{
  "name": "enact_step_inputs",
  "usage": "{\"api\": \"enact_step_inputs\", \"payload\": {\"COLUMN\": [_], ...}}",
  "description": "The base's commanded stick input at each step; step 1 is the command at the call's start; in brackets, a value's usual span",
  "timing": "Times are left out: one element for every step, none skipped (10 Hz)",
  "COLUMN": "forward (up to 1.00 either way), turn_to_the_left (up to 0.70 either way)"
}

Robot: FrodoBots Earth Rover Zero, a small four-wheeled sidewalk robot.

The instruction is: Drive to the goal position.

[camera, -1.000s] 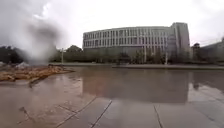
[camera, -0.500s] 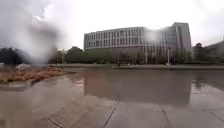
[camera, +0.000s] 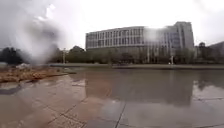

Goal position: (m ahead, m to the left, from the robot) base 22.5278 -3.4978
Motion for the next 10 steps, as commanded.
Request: {"api": "enact_step_inputs", "payload": {"forward": [0.7, 0.7, 0.7, 0.7, 0.7, 0.7, 0.7, 0.7, 0.7, 0.7], "turn_to_the_left": [0.0, 0.0, 0.0, 0.0, -0.03, -0.07, -0.12, -0.19, -0.34, -0.2]}}
